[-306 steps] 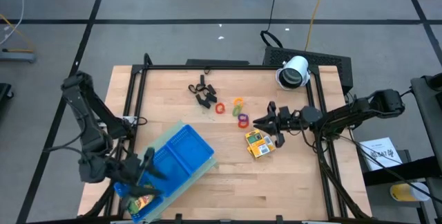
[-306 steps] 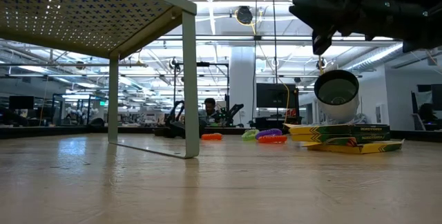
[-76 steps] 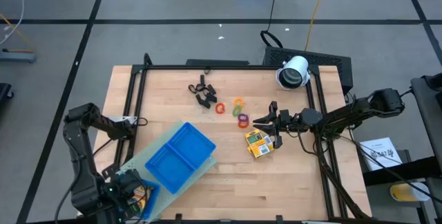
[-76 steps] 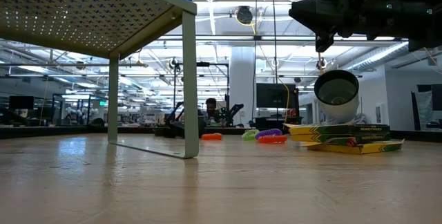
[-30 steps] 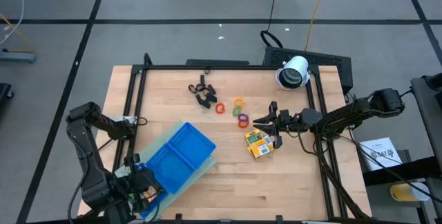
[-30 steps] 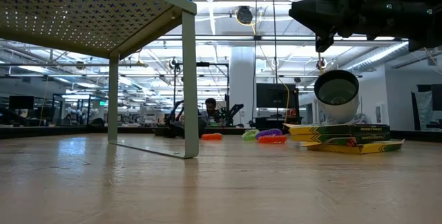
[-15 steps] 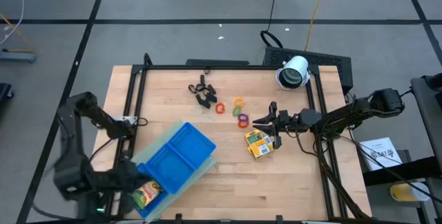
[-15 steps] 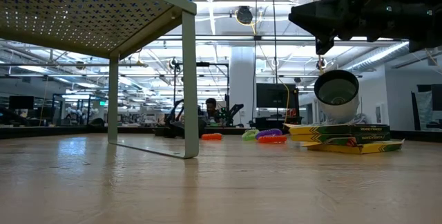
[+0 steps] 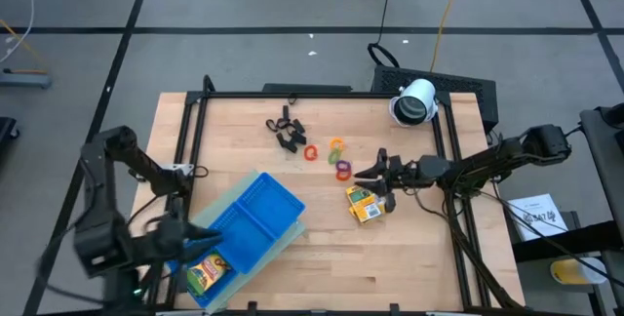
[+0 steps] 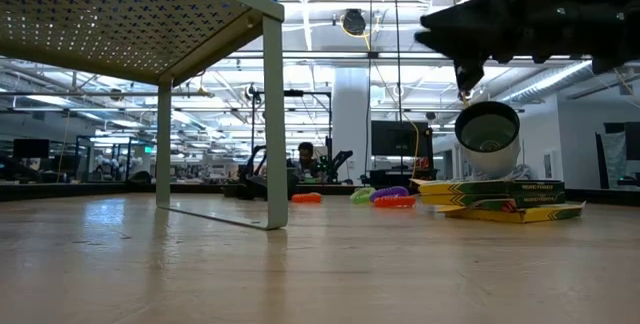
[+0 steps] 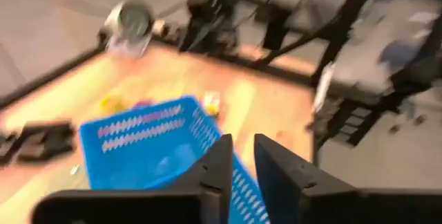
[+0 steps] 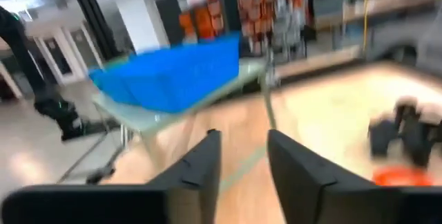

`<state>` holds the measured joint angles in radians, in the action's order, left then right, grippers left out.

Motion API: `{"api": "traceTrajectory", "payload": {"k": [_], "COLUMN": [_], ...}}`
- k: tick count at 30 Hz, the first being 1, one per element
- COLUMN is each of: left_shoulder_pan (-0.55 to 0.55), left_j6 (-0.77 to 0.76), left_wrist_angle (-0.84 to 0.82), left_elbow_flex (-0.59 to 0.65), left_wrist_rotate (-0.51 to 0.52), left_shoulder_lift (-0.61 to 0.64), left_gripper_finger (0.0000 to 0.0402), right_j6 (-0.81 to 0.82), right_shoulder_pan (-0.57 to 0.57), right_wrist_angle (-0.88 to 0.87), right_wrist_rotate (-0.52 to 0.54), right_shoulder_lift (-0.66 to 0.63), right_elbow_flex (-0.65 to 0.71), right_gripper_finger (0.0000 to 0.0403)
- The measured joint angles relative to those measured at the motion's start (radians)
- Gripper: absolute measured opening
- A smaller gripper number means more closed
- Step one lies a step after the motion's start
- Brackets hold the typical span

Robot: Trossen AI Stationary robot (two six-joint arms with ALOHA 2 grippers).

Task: Pick & Place Office Desk Supplies
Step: Put the yellow crayon box into the bottom blue basket on the shelf

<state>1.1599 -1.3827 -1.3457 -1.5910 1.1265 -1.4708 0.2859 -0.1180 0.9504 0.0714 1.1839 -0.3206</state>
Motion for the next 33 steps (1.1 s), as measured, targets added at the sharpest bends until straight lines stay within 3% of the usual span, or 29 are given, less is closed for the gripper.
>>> {"api": "traceTrajectory", "payload": {"k": [4, 7, 10, 16, 19, 22, 26, 29, 33], "left_shoulder_pan": [-0.107, -0.144, -0.162, -0.203, -0.228, -0.252, -0.257, -0.291, -0.368], "left_j6": [0.117, 0.241, 0.352, 0.749, 0.97, 1.058, 1.086, 1.1, 1.148], "left_wrist_angle": [0.077, 0.226, 0.412, 0.835, 0.963, 0.966, 0.997, 1.198, 1.482], "left_elbow_flex": [0.061, 0.116, 0.136, 0.136, 0.136, 0.136, 0.235, 0.397, 0.622], "left_wrist_rotate": [-0.016, -0.035, -0.129, -0.445, -0.589, -0.605, -0.518, -0.523, -0.664], "left_shoulder_lift": [0.001, 0.001, 0.012, 0.008, 0.006, 0.006, 0.041, 0.1, 0.175], "left_gripper_finger": [0.0125, 0.0144, 0.0149, 0.0135, 0.0123, 0.0112, 0.0099, 0.0092, 0.009], "right_j6": [0.054, 0.036, 0.016, 0.009, 0.023, 0.017, 0.014, 0.015, 0.015], "right_shoulder_pan": [-0.002, -0.002, 0.0, 0.001, 0.001, -0.002, 0.001, 0.001, 0.001], "right_wrist_angle": [-0.482, -0.879, -1.098, -1.159, -1.164, -1.172, -1.143, -1.16, -1.158], "right_wrist_rotate": [-0.046, -0.002, 0.032, -0.027, -0.05, -0.051, -0.099, -0.107, -0.105], "right_shoulder_lift": [0.002, 0.022, 0.028, 0.028, 0.034, 0.049, 0.062, 0.066, 0.077], "right_elbow_flex": [-0.202, -0.376, -0.482, -0.532, -0.533, -0.533, -0.536, -0.533, -0.533], "right_gripper_finger": [0.0194, 0.0244, 0.0274, 0.0281, 0.0272, 0.0264, 0.0259, 0.0259, 0.0258]}}
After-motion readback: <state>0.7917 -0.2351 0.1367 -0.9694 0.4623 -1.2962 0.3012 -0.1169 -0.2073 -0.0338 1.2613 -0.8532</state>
